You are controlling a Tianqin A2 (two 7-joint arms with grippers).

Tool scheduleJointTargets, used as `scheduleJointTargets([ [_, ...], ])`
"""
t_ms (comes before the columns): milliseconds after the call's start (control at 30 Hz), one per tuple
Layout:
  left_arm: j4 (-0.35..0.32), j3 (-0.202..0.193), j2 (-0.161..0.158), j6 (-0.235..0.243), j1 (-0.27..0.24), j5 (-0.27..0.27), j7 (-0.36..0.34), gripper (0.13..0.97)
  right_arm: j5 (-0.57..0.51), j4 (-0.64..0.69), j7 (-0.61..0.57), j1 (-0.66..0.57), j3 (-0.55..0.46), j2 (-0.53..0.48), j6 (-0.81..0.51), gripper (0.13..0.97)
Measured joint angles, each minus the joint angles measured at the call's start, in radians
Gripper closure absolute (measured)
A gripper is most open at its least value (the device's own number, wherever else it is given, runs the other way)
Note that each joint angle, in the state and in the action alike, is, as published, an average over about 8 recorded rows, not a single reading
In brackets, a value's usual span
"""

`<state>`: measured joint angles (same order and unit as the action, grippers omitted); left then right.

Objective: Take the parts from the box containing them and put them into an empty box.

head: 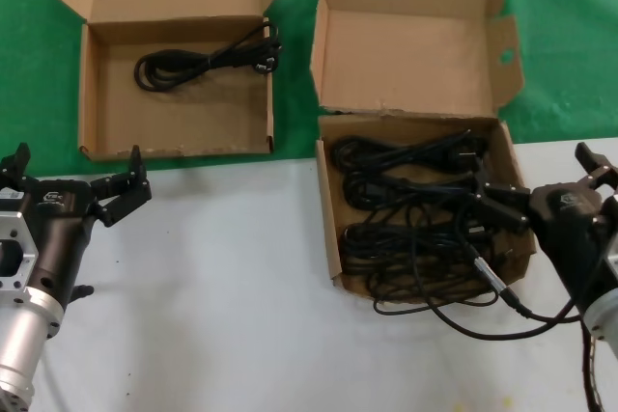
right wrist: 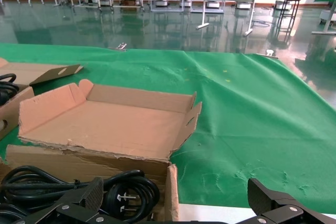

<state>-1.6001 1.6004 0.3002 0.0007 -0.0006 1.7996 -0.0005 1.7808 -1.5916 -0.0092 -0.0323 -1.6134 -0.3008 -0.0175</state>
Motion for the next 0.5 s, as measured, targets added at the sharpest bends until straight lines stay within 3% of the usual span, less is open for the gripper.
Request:
scheduleJointTargets([
  [500,0.000,0.000,0.000,0.000,0.000,0.000,0.000,0.132,0.000,0.000,0.000,0.000,0.000,0.000,0.000,0.129],
])
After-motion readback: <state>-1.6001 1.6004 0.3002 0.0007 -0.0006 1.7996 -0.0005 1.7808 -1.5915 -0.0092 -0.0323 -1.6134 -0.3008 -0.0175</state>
